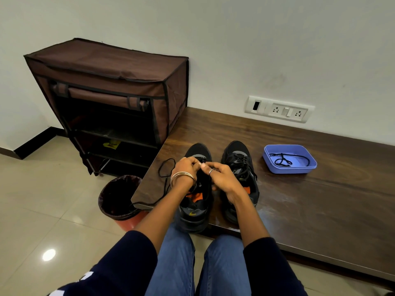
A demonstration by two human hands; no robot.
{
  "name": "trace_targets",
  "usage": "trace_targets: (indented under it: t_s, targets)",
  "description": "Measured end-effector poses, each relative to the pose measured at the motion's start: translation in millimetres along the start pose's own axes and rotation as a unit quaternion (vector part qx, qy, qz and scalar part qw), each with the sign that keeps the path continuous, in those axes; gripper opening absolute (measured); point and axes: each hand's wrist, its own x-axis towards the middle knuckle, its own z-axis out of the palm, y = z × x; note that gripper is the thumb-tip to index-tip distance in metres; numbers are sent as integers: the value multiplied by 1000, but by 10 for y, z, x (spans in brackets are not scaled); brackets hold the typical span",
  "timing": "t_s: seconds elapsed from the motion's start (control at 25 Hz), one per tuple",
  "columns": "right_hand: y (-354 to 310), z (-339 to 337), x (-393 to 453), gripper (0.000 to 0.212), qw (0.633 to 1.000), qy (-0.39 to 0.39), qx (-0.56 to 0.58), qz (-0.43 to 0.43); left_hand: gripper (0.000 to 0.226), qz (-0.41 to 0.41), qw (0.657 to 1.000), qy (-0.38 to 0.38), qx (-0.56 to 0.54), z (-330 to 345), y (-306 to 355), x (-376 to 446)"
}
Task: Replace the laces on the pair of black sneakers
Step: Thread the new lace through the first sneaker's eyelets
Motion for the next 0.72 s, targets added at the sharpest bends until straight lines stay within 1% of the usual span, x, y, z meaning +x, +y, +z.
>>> trace_targets:
  t_s: [0.08,0.16,0.28,0.44,0.48,0.52,0.64,0.72]
  targets:
    - [-58,-17,3,28,1000,15,-13,3,17,-9,1000,7,-16,18,-4,19]
    - [-114,-22,7,24,996,40,-78,-2,16,-23,999,-5,-40,26,3,39]
    - [-122,33,43,23,988,72,-138,-15,16,-42,998,-10,-45,38,26,53]
    - [-89,81,72,18,985,97,-140,-16,36,-61,998,16,11,146,71,48]
    - [-81,82,80,17,985,104,-139,-18,38,-64,998,17,13,170,68,60]
    - [-72,86,86,14,984,114,-133,-19,37,-65,998,15,4,172,71,56]
    - [-43,102,122,8,983,153,-100,-7,23,-51,998,3,-26,126,66,58]
    - [-71,132,143,9,979,175,-103,9,24,-32,999,-10,-25,86,31,24]
